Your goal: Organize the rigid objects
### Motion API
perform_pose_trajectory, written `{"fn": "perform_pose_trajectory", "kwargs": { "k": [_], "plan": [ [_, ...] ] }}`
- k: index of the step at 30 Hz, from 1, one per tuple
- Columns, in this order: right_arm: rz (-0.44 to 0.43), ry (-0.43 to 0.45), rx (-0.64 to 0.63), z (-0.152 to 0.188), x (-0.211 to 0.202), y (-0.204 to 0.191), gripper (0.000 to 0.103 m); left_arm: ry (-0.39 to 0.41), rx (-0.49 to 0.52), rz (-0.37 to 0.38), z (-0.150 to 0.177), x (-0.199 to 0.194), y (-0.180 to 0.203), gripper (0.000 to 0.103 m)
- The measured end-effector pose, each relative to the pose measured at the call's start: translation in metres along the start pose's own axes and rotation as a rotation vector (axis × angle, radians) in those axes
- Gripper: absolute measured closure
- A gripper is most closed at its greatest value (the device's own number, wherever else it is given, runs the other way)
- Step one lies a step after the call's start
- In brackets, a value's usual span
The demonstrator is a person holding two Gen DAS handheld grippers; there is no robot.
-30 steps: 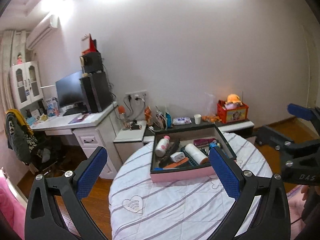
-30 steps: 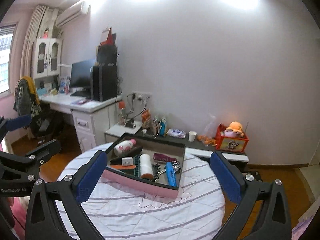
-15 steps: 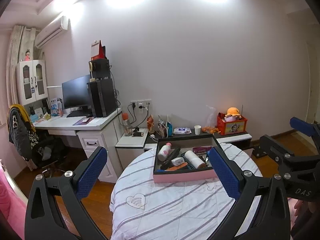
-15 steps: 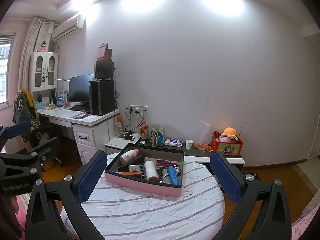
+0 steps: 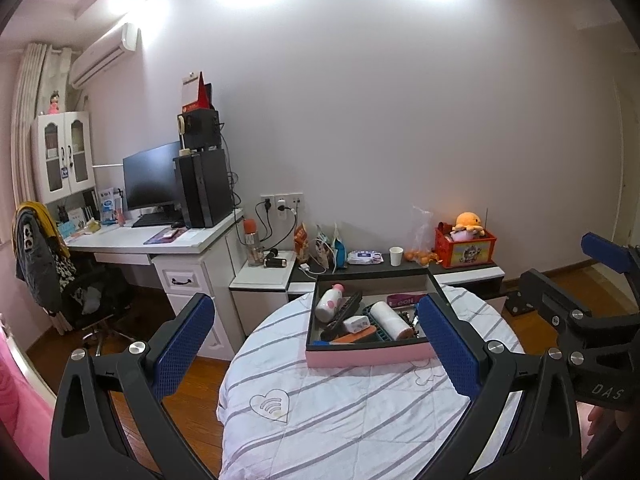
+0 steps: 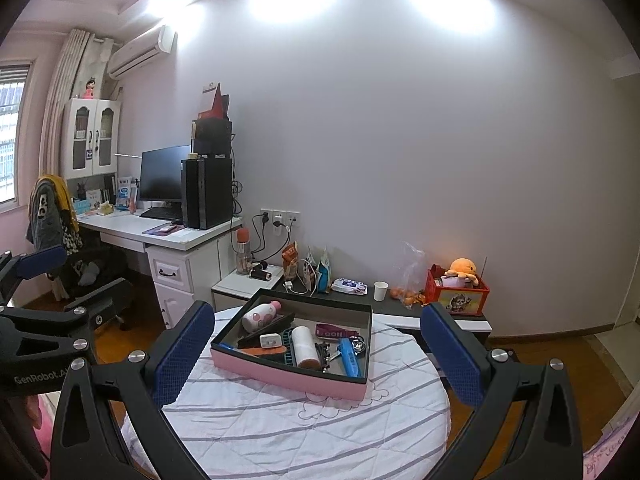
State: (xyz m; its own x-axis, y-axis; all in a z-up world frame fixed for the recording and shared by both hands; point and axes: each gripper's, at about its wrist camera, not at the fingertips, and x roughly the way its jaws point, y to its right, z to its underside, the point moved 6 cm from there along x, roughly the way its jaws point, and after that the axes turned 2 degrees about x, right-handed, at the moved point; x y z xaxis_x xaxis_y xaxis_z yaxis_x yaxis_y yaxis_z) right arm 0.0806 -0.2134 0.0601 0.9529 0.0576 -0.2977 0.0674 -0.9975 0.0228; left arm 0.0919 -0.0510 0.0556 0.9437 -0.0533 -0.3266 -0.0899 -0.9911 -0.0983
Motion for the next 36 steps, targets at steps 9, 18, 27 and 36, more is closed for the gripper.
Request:
{"fn": "perform_pose_trajectory", "kwargs": {
  "k": [9,18,27,36],
  "plan": [
    [-0.029,-0.002,-0.006,-0.008,0.022,-0.001,0.0,0.008,-0.007,-0.031,-0.01,0.018,-0.004,0.0],
    [-0.03,-0.004,-0.011,-0.016,0.037,-0.002,0.0,-0.002,-0.002,-0.033,-0.017,0.042,-0.003,0.0],
    [-0.044,-0.023,-0.019,-0.018,0.051,-0.009,0.0,-0.017,-0.012,-0.034,-0.013,0.057,-0.007,0.0],
    [-0.052,-0.018,-0.025,-0.018,0.053,-0.012,0.0,0.007,-0.031,-0.039,-0.011,0.061,-0.014,0.0]
  ]
}}
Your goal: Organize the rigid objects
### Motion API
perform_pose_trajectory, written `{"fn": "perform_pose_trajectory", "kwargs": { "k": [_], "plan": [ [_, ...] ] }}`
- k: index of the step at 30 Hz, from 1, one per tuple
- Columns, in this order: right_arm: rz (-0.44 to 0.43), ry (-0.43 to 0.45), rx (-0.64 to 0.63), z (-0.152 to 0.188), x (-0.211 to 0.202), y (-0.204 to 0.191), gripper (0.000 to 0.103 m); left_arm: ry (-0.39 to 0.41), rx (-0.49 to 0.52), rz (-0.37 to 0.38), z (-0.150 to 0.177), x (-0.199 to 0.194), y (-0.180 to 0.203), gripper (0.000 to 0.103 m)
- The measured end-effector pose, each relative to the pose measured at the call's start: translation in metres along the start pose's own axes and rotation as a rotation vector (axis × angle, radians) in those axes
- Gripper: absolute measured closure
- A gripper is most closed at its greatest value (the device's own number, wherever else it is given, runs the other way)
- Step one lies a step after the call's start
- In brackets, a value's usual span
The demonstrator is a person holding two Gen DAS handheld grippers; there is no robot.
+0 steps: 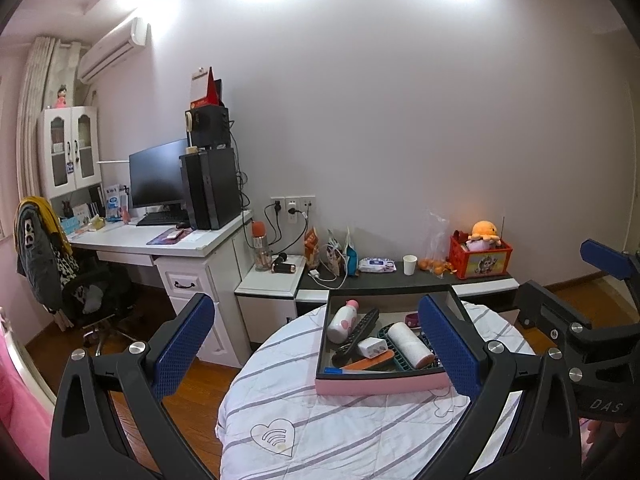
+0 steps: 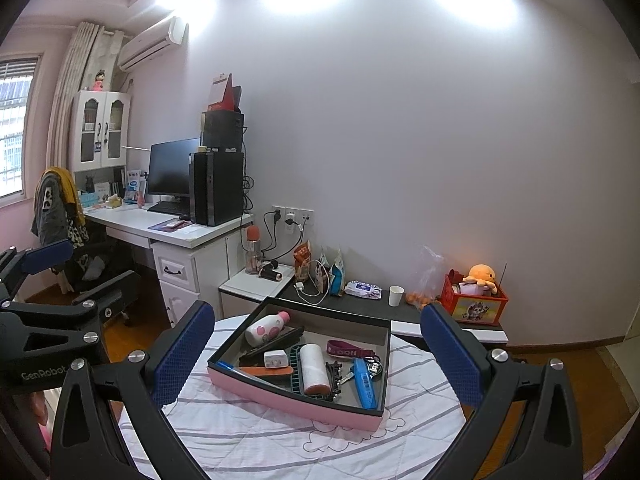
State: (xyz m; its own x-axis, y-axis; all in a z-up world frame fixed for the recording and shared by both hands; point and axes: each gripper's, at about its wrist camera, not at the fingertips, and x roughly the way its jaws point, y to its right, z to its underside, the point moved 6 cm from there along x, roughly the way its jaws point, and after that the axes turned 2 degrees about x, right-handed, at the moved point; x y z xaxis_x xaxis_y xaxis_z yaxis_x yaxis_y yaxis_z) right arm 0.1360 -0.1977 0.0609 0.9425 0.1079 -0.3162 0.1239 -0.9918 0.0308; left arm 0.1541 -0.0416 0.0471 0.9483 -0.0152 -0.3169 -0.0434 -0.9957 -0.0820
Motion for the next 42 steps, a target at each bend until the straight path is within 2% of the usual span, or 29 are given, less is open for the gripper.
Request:
{"fn": "perform_pose_trajectory", "kwargs": {
  "k": [25,32,42],
  "plan": [
    [-0.022,-0.011,-0.019,0.0,-0.001,-0.012,0.0,0.025,0.002,-0.015,0.008,-0.005,-0.006,0.0],
    [-0.026,-0.01,-0.024,-0.001,-0.001,-0.019,0.0,0.063,-0.008,-0.029,0.005,-0.012,-0.012,0.0],
    [-0.026,-0.011,-0.028,-0.003,-0.002,-0.02,0.0,0.055,0.006,-0.033,0.005,-0.013,-0.011,0.0]
  ]
}}
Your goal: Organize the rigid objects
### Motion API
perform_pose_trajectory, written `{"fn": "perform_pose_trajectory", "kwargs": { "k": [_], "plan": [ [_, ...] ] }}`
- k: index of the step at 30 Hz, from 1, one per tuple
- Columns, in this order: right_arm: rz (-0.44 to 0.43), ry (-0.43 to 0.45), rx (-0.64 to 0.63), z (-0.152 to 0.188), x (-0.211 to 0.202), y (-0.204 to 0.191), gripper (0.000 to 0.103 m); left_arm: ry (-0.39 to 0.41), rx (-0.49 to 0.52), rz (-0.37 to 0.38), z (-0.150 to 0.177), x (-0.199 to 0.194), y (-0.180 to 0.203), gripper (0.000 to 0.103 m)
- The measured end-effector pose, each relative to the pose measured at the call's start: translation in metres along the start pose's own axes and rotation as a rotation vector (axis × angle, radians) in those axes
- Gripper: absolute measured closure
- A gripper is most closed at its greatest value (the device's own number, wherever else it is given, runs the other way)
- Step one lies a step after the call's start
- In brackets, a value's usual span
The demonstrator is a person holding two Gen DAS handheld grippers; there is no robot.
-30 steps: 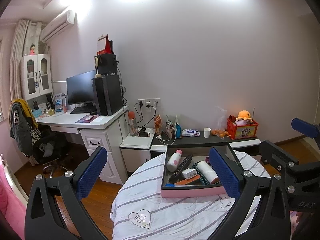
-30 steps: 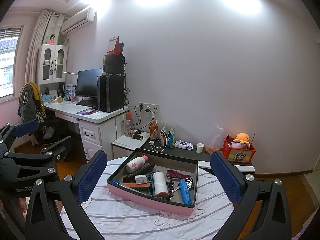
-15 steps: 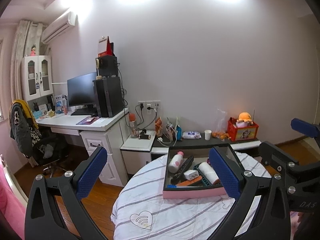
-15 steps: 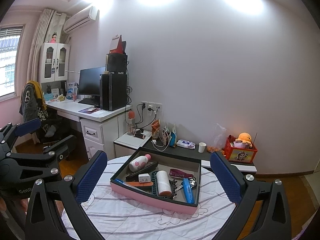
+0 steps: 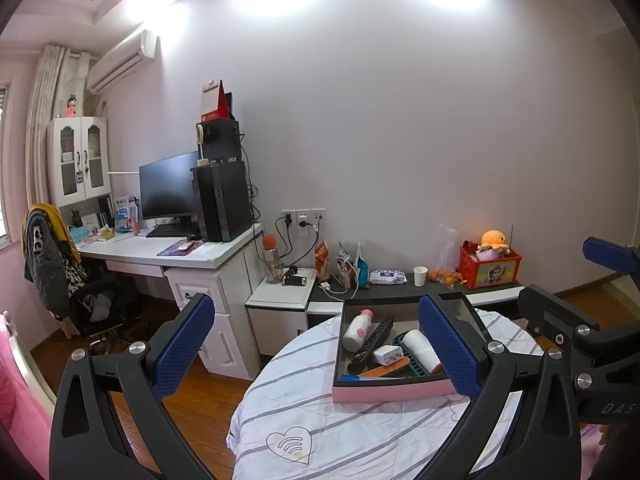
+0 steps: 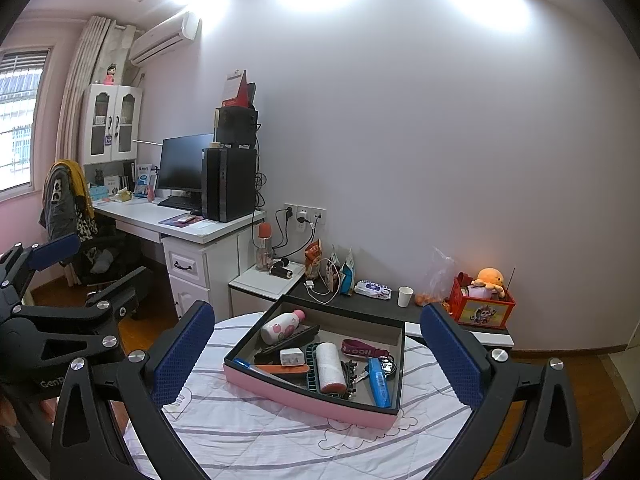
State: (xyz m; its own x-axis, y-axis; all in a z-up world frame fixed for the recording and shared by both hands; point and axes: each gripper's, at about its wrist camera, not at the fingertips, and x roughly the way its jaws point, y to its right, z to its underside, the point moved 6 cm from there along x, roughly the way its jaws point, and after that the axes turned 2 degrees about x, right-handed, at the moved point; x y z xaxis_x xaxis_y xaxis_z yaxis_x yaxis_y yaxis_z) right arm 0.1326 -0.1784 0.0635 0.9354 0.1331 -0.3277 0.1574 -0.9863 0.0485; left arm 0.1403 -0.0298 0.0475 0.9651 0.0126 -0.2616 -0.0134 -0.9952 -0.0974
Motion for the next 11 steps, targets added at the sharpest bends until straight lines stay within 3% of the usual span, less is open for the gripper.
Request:
{"fn": "perform_pose_trajectory", "kwargs": {
  "k": [11],
  "plan": [
    [0.001,0.003,0.002,-0.001,-0.0004,0.0,0.0,-0.002,-0.001,-0.002,-0.0031,0.0007,0.0025,0.0]
  ]
}}
